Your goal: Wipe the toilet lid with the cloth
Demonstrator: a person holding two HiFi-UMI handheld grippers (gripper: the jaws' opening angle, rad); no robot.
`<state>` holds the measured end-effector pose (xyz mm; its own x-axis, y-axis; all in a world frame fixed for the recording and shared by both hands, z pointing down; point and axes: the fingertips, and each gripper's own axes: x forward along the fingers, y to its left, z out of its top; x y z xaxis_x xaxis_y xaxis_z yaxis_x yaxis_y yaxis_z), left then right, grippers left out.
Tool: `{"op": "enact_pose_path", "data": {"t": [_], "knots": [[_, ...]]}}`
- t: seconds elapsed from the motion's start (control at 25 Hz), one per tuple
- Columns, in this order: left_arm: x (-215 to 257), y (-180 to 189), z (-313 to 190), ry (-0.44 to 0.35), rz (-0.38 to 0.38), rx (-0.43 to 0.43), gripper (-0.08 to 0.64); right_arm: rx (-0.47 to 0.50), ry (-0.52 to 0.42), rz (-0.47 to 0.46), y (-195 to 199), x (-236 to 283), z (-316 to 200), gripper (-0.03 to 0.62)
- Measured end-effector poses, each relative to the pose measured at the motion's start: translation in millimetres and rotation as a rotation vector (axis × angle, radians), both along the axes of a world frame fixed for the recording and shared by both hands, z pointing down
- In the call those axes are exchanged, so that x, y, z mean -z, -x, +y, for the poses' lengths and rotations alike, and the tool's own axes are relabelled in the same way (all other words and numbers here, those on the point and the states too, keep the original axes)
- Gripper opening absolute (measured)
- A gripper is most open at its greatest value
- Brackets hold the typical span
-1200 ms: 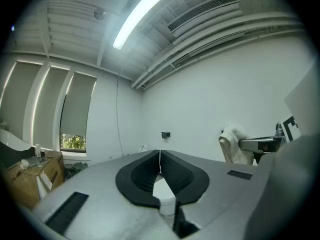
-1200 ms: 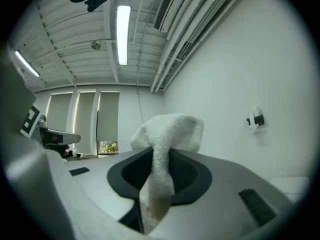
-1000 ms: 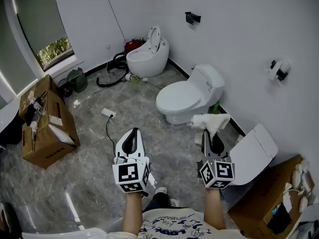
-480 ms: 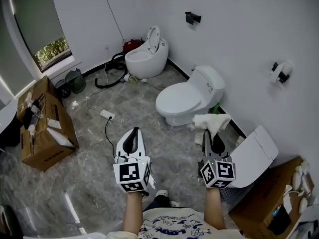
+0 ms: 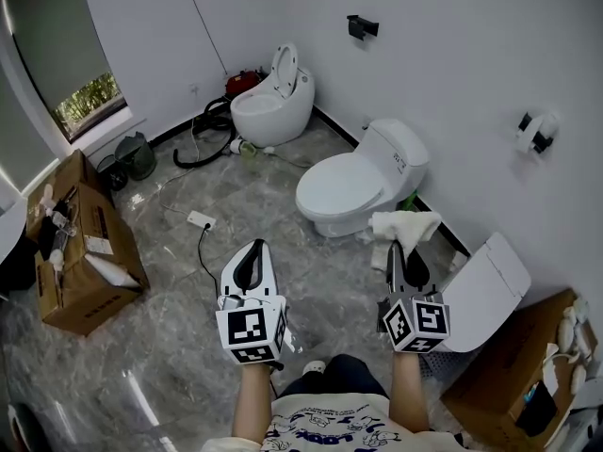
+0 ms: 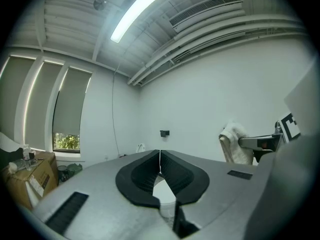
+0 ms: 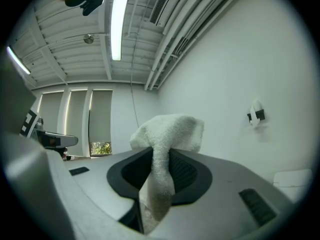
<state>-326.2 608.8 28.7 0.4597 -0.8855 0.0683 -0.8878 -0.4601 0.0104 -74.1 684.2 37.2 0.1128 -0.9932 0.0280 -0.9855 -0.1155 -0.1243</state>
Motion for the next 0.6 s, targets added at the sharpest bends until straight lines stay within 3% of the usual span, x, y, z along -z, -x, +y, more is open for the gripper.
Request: {"op": "enact_pose_path", "data": {"t": [0.32,0.6], "knots": [[-8,-5,-36,0.020,0.004,-0.005,0.009,-0.018,0.026,0.012,-9,-6,-35,0.092],[-21,-27,-88,0.044,0.013,0.018,0.009,0.005,0.044,0.010,-34,-16,-94,0.092]]}}
